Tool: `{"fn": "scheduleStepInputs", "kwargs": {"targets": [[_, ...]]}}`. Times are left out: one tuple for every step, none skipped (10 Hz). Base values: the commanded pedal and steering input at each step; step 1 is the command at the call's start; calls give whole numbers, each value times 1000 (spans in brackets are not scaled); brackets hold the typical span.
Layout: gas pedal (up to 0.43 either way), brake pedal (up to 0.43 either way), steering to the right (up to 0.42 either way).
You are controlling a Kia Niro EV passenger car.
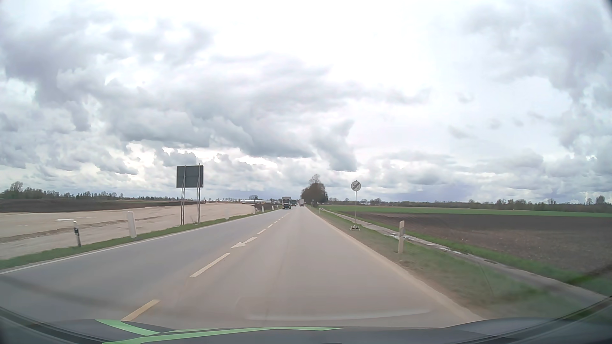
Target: Follow the waypoints while adhering to traffic rules and regulations
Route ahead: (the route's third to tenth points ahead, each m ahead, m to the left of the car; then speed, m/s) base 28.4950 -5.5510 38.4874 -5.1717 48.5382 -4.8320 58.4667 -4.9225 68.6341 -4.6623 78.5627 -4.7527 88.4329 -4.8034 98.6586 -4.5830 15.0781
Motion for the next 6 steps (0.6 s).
{"fn": "scheduleStepInputs", "kwargs": {"targets": [[311, 0, 1], [319, 0, 1], [331, 0, 1], [331, 0, 1], [331, 0, 1], [339, 0, 1]]}}
